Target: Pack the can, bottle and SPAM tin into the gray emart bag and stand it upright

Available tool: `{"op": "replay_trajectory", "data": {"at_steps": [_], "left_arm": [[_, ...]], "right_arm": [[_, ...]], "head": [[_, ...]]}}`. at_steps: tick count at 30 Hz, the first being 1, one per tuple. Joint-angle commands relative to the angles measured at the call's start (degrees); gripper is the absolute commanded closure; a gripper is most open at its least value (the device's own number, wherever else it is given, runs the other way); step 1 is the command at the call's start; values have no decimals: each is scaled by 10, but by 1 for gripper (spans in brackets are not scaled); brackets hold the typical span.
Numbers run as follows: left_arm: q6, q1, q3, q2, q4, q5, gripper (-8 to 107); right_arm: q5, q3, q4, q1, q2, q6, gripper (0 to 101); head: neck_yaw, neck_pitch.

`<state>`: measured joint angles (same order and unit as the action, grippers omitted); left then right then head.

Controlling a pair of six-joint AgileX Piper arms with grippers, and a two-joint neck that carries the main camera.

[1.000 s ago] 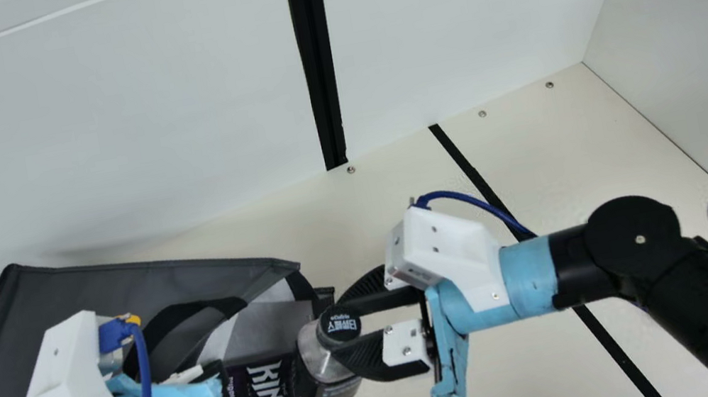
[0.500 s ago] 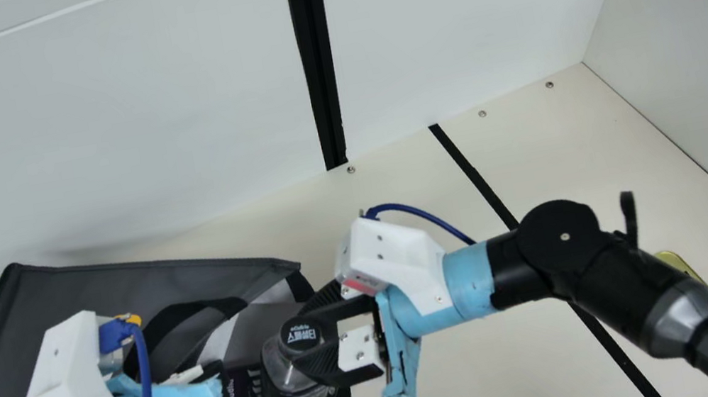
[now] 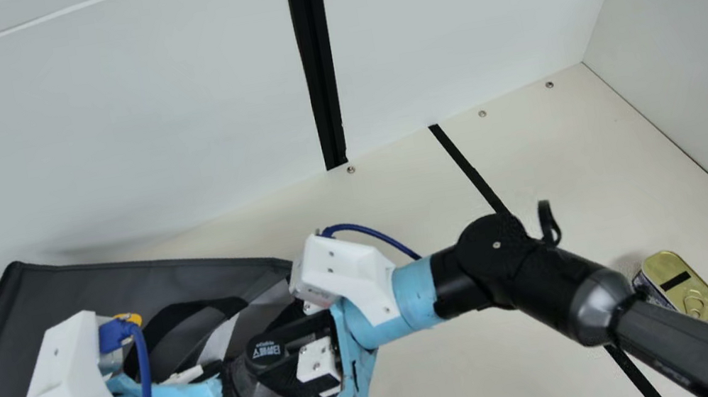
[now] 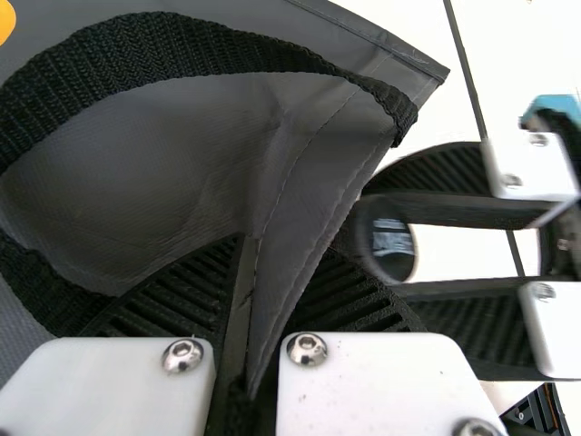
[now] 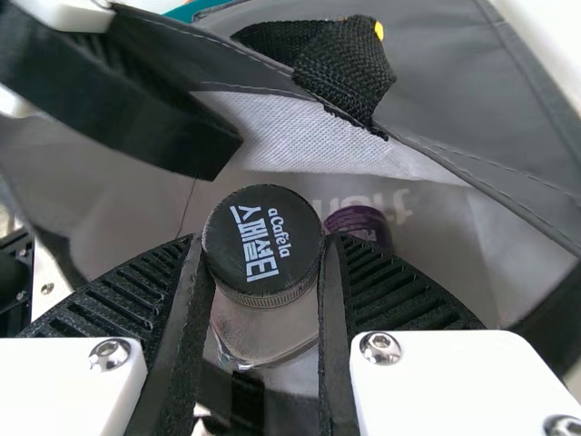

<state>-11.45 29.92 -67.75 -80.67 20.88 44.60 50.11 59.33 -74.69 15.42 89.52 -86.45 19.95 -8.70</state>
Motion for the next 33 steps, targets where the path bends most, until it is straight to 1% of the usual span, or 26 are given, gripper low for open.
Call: {"op": "replay_trajectory", "data": {"at_steps": [1, 13, 26, 33], "left_arm": [[0, 0, 0, 0, 0, 0, 107], [0, 0, 0, 0, 0, 0, 107], [0, 0, 0, 0, 0, 0, 107], [0, 0, 0, 0, 0, -1, 107]], "right_arm": [[-5, 3, -2, 6, 13, -2, 101], [-34, 34, -21, 39, 91, -4, 101], [-49, 98, -27, 70, 154, 15, 101], [-51, 121, -21, 75, 171, 25, 78]], "head": [[0, -13], [0, -13], [0, -13], [0, -13]]}}
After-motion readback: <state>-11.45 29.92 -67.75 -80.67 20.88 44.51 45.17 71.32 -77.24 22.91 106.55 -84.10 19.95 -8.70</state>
